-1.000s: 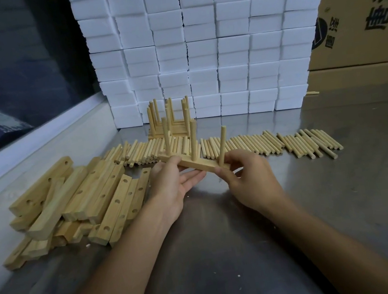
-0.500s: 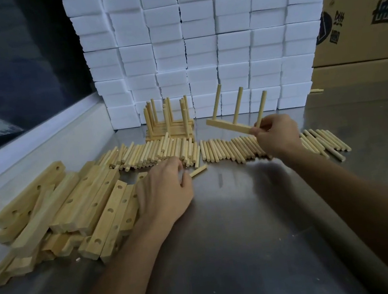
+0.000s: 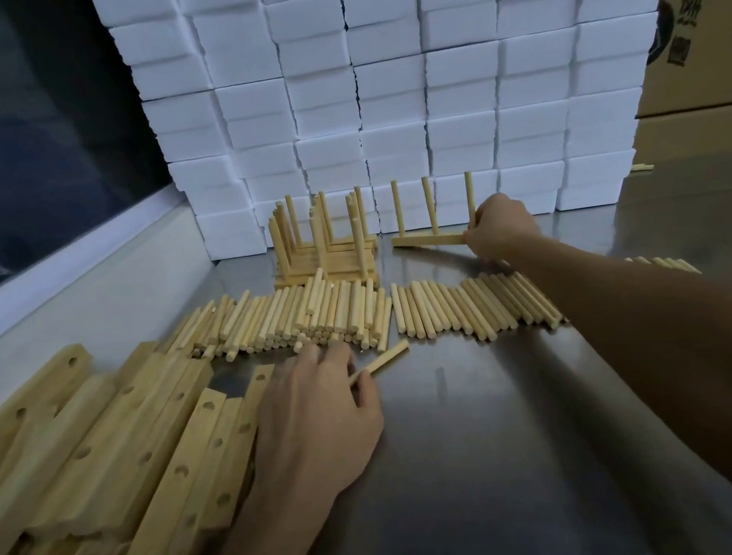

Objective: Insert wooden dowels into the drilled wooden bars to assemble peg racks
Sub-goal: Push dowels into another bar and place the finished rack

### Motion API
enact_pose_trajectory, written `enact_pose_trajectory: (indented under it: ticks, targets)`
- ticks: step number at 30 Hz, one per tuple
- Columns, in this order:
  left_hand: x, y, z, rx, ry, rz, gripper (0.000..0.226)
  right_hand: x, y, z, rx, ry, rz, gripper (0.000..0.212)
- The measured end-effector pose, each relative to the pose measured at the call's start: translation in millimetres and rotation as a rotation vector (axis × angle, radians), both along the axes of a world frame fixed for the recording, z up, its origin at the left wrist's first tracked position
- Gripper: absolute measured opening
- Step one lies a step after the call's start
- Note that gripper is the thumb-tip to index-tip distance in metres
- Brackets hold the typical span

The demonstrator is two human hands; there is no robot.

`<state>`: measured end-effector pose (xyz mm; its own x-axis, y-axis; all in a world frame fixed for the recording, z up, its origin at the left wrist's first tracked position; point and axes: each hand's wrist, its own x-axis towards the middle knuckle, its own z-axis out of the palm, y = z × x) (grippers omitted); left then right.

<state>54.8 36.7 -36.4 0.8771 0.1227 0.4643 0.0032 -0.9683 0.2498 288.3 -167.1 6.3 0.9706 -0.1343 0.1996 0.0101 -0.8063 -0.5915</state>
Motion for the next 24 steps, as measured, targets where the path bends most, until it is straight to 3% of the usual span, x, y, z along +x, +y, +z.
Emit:
enact_pose_trajectory:
  ticks: [7, 13, 17, 24]
  targets:
    - [1, 1, -3, 0.002, -0.019, -0.007, 0.015, 34, 3, -2, 0.029, 0.053, 0.02, 0.016]
    - [1, 1, -3, 0.002, -0.006, 0.002, 0.015, 36, 5, -6, -0.013, -0.011, -0.017, 0.007]
    - [0, 1, -1, -0.003, 0.001, 0.001, 0.015, 29, 5, -5, 0.01, -0.02, -0.045, 0.019]
    - [-1, 0, 1, 0.008, 0.012, 0.018, 0.018, 16, 2, 1, 0.002, -0.025, -0.029, 0.009]
